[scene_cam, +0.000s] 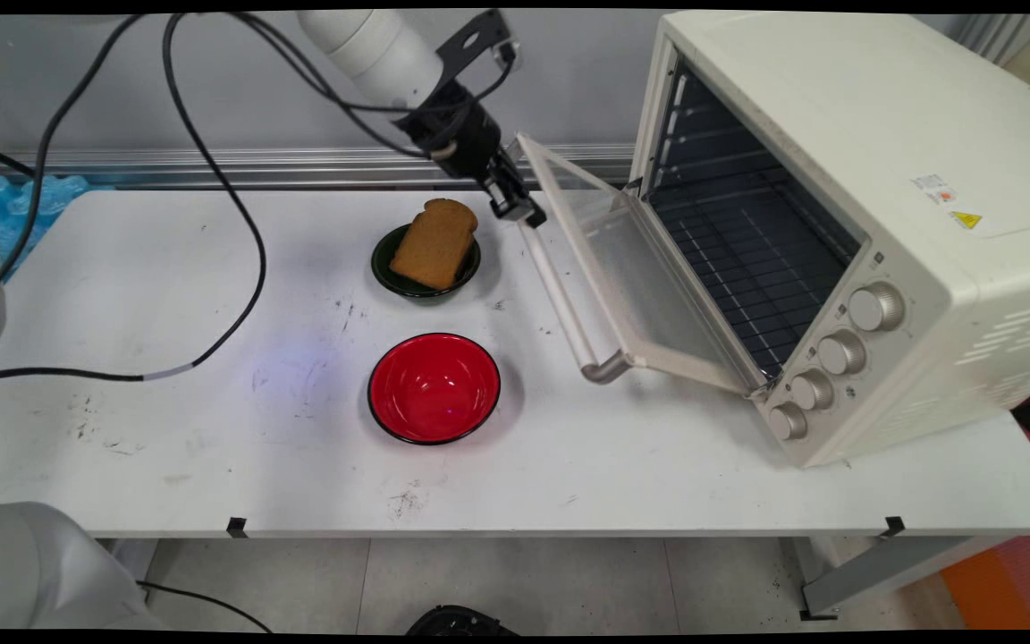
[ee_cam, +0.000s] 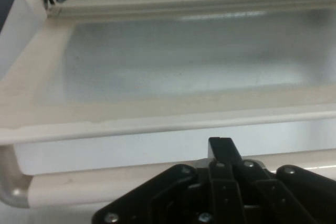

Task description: Open the oven

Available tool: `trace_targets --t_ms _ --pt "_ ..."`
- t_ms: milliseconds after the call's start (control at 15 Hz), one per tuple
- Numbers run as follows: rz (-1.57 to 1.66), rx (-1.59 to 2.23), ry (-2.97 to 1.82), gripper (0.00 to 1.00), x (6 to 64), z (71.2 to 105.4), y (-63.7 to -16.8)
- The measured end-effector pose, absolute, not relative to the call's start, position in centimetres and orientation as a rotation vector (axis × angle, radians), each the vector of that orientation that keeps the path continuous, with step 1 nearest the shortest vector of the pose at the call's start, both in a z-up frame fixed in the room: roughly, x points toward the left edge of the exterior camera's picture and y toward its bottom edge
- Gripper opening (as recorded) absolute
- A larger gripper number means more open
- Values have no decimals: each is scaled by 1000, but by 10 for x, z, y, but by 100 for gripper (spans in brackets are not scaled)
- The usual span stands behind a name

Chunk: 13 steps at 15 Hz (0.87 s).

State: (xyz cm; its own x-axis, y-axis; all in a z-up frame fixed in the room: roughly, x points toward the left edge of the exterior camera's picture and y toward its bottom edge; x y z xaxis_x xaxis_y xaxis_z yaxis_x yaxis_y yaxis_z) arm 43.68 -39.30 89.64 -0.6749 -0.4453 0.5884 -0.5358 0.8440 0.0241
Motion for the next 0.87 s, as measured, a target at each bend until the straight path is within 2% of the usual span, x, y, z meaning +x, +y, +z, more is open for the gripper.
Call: trace_targets --t_ms 467,867 --pt "227 696 -2434 0 452 864 -377" --pt "239 705 -2440 0 466 853 -363"
